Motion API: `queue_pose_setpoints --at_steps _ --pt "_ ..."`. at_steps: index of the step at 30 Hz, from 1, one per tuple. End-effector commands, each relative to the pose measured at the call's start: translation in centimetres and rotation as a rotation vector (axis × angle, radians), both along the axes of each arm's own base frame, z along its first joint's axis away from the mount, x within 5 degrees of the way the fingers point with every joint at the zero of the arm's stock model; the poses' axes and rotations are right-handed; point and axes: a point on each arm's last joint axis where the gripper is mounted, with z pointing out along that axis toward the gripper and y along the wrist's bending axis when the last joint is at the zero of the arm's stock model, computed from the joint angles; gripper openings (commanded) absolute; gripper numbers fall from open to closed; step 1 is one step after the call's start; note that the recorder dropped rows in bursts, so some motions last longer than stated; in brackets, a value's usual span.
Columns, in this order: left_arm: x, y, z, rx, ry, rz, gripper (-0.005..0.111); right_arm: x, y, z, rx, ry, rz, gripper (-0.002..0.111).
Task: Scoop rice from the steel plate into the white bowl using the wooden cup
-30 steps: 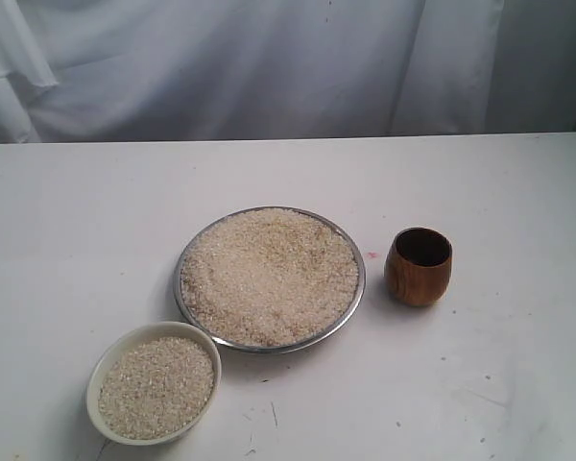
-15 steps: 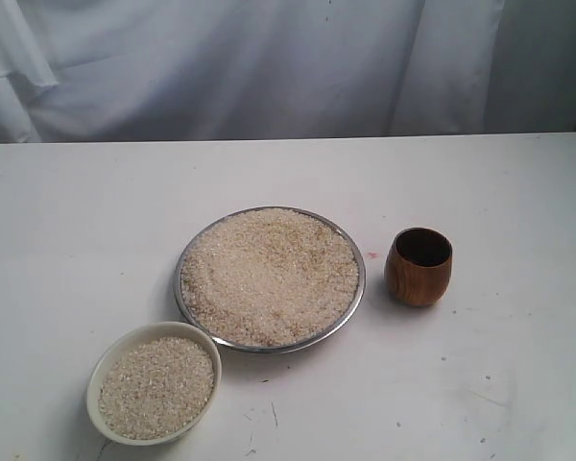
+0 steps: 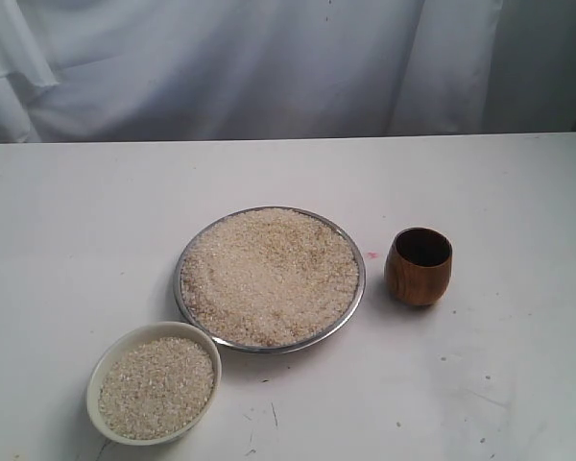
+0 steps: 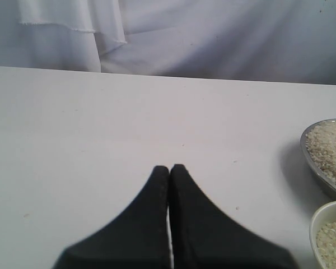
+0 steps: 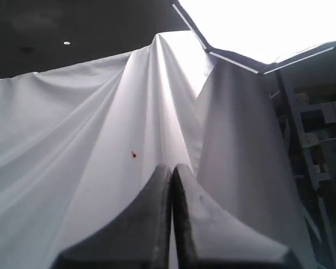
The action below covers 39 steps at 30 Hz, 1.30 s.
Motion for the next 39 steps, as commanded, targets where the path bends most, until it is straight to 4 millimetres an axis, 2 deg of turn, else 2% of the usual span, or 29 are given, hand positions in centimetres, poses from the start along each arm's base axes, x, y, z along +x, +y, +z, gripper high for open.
queue_pose_setpoints --at_steps 1,5,9,18,26,29,32,39 --pt "0.0 0.0 0.0 0.001 -0.013 -0.002 0.000 3.7 0.6 -0.4 0.017 0.027 0.065 0.000" --pt "0.0 0.0 0.0 0.001 -0.013 -0.002 0.000 6.8 1.1 -2.7 -0.028 0.110 0.091 0.000" --pt "0.0 0.0 0.0 0.001 -0.013 -0.002 0.000 9.5 1.9 -5.8 -0.121 0.237 0.141 0.000" --pt "0.0 0.0 0.0 0.001 -0.013 -0.002 0.000 13.3 3.0 -12.4 -0.179 0.497 0.250 0.000" --pt "0.0 0.0 0.0 0.001 -0.013 -0.002 0.000 14.5 4.1 -17.3 -0.355 0.649 0.360 0.000" --pt "0.0 0.0 0.0 0.001 -0.013 -0.002 0.000 14.7 4.2 -18.6 -0.441 0.670 0.367 0.000" --pt "0.0 0.0 0.0 0.001 -0.013 -0.002 0.000 14.9 3.9 -19.3 -0.498 0.670 0.353 0.000" --pt "0.0 0.0 0.0 0.001 -0.013 -0.002 0.000 15.7 2.3 -19.7 -0.405 0.594 0.324 0.000"
